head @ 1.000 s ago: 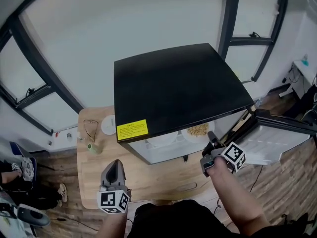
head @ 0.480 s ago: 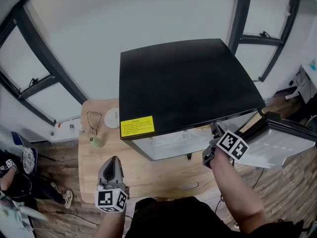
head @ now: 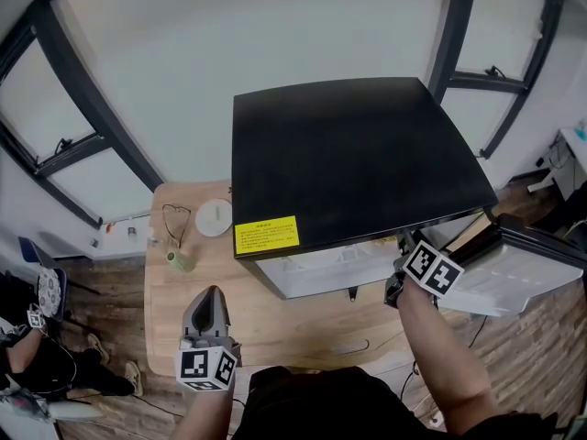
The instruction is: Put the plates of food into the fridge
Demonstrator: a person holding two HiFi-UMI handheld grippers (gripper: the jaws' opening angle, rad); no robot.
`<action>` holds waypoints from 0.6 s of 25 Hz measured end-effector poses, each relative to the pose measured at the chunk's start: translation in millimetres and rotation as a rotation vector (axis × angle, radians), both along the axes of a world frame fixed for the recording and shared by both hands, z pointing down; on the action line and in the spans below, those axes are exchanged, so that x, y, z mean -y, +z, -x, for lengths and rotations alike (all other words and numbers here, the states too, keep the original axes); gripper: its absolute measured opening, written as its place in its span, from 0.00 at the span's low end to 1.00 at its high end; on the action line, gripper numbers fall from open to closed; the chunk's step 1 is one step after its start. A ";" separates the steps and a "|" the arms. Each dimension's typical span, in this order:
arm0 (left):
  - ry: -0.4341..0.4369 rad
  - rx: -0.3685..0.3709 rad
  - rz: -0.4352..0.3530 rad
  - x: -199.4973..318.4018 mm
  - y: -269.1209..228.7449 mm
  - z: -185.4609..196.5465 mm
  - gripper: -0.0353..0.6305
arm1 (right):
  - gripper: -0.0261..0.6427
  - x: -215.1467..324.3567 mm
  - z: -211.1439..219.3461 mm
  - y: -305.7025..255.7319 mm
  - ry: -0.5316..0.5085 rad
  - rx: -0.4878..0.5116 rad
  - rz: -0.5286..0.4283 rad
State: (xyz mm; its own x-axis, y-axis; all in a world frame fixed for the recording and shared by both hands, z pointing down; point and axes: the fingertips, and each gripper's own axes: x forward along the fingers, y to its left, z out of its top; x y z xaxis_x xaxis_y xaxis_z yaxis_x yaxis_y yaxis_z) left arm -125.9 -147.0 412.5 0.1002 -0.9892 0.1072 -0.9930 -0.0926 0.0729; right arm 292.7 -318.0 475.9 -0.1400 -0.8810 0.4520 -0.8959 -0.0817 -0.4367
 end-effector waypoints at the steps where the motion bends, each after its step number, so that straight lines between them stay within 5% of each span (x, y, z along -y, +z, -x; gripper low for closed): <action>1: 0.002 0.000 0.000 -0.2 0.0 0.6 0.06 | 0.34 -1.1 1.0 -3.5 -0.003 -0.009 -0.012; 15: 0.018 0.039 -0.030 -10.7 -12.8 49.7 0.06 | 0.34 -44.5 54.5 -51.9 -0.134 -0.215 -0.225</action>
